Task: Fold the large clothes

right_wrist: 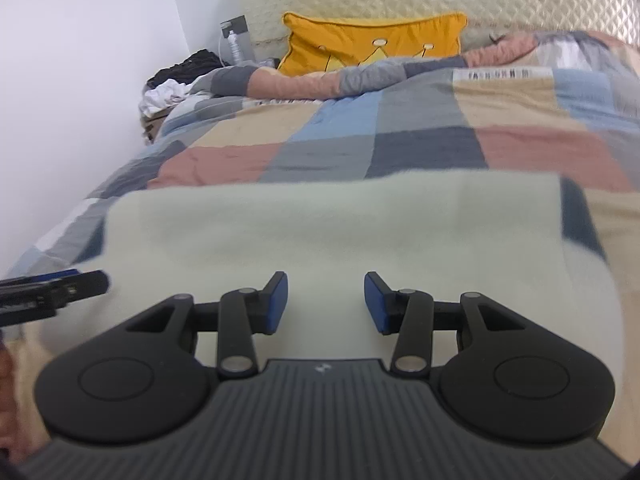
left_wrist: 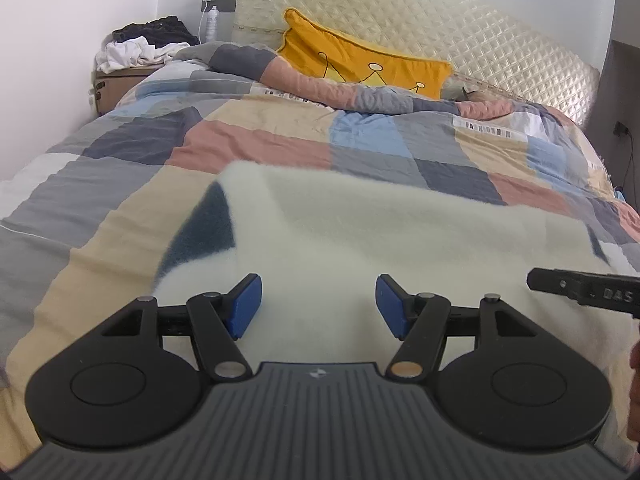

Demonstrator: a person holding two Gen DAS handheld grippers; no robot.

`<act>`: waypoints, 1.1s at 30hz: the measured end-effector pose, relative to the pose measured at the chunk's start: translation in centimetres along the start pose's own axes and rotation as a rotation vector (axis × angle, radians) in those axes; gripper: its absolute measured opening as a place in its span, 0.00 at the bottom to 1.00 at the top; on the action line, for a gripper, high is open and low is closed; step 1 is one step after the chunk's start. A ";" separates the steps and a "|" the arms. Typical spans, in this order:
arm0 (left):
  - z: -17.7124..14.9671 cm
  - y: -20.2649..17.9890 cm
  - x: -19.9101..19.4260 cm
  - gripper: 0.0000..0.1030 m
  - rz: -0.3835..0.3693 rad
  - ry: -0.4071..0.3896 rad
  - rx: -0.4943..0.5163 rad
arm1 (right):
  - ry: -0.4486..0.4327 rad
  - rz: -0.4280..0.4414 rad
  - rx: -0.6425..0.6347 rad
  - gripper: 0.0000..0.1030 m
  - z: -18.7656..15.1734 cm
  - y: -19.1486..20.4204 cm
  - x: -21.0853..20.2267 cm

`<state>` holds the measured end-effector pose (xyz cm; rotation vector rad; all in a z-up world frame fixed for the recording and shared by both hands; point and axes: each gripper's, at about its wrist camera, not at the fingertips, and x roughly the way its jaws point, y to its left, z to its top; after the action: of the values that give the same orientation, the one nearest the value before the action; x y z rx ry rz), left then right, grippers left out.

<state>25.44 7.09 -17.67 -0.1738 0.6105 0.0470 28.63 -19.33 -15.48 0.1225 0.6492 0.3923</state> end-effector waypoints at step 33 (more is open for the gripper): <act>-4.2 4.9 -4.3 0.76 -0.145 0.135 -0.522 | 0.074 0.078 0.153 0.49 -2.1 0.6 -1.3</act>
<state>19.02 11.15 -19.32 -0.7311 0.7095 0.0536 26.20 -19.36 -16.28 0.2802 0.7491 0.4241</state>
